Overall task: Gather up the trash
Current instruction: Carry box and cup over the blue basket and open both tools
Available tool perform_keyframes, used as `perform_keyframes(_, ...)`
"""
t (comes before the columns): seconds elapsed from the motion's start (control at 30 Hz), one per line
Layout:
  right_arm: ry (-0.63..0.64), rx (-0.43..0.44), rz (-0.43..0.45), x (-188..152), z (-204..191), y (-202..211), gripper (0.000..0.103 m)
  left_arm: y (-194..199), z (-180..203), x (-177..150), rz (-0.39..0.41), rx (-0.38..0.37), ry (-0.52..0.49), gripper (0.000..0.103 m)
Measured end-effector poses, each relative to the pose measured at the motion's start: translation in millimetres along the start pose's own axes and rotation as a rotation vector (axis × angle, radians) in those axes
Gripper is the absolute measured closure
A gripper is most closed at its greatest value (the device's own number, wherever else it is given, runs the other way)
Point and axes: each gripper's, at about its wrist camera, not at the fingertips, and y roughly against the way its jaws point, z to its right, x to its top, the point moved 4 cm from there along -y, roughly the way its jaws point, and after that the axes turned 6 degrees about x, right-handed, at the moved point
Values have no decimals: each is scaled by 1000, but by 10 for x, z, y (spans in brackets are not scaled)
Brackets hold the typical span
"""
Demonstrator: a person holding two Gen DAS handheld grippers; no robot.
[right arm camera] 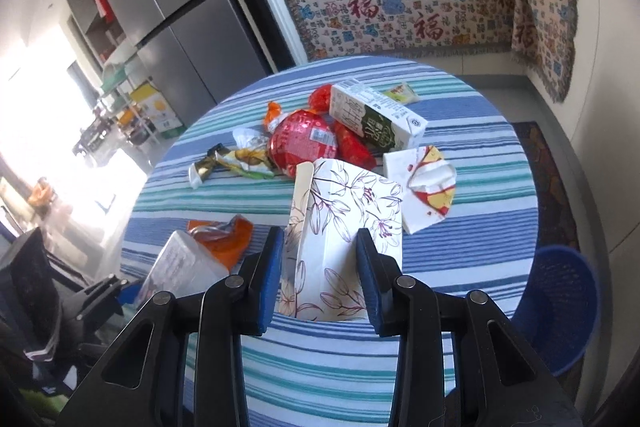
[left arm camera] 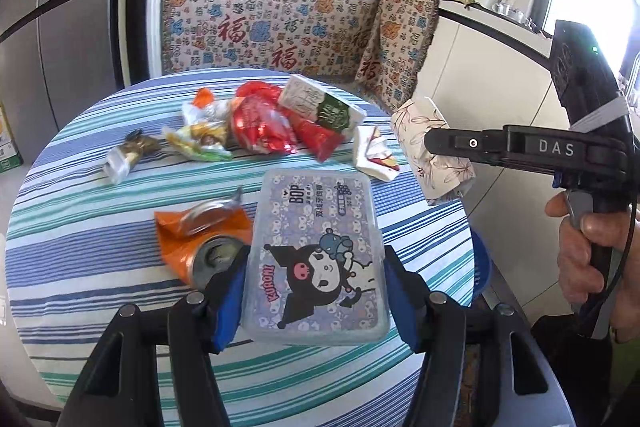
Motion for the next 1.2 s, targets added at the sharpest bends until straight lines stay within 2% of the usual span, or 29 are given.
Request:
perform_keyframes(0.4,-104,-10,67,-39,506,446,67,-318,744,370,-14,26,-118,40)
perform_keyframes(0.6,-126,-89,83,-90,865,727,67,-484,1232,562,-16,-2,-188,40)
perform_keyframes(0.77,-197,-220,62,-225,1424,929,66,-727,1848,653,-50,-78,-259,40)
perform_keyframes(0.93,-330,-301,16,-359,2129,1033,66,-1111,2543,667,-115,-188,-296,40)
perform_keyframes(1.07,-474,-287,10,-450,2680,1043,66,-1541,2915,619,-181,-242,-306,40)
perform_keyframes(1.2,-586,-256,8,-604,3091,996,66,-1963,3134,533,-232,-255,-325,40)
